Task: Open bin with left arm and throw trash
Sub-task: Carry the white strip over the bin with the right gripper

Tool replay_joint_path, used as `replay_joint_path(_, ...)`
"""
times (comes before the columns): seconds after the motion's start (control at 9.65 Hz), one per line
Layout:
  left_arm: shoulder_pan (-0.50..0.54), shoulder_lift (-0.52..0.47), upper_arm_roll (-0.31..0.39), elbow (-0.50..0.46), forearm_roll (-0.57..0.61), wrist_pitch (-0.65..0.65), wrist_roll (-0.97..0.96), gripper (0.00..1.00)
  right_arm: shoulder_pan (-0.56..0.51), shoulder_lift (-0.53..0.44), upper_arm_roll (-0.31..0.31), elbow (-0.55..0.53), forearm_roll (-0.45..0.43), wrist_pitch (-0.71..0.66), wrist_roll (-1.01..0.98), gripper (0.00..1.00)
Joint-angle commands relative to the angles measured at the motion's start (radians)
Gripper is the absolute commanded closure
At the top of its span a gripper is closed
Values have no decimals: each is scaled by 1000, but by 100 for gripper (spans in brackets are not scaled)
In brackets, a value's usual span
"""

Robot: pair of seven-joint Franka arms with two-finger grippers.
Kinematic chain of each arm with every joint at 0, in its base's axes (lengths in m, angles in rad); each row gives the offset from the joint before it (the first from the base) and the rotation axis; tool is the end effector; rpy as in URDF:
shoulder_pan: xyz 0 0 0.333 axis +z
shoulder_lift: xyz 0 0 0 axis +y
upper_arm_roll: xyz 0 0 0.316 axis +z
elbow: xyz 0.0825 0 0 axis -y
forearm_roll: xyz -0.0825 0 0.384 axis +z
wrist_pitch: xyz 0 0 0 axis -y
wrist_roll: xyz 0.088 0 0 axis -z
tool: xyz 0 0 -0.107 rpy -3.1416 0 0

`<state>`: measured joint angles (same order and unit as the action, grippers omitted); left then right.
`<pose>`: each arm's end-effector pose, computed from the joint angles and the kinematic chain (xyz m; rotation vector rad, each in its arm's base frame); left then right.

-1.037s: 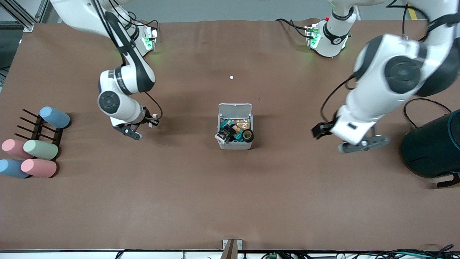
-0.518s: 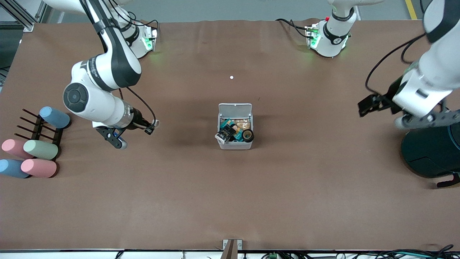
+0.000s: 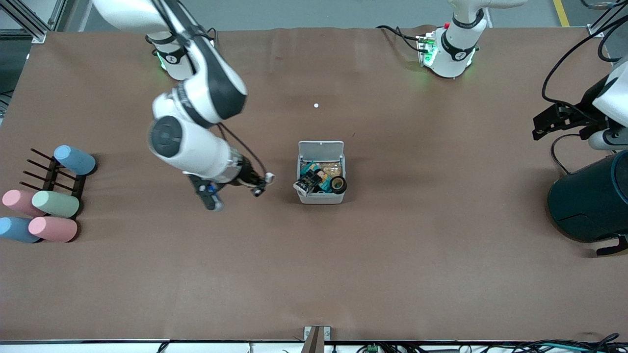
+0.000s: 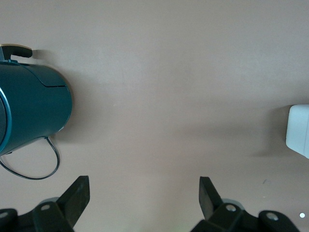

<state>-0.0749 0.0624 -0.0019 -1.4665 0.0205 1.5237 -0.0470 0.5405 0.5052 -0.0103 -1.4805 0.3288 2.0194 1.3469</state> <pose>0.5682 -0.0414 0.6343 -3.1206 0.0451 0.0061 0.5960 0.3726 0.3891 -2.5978 1.3424 0.3195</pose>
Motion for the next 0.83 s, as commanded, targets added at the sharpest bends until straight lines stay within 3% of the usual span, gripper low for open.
replay_joint_path(0.0,6,-10,7,-11,-17,13,25,0,27,85,-7,124,13,-18,86,97)
replay_joint_path(0.73,30,0,7,3,-17,1,12,0,122,101,-7,124,9,-19,140,93)
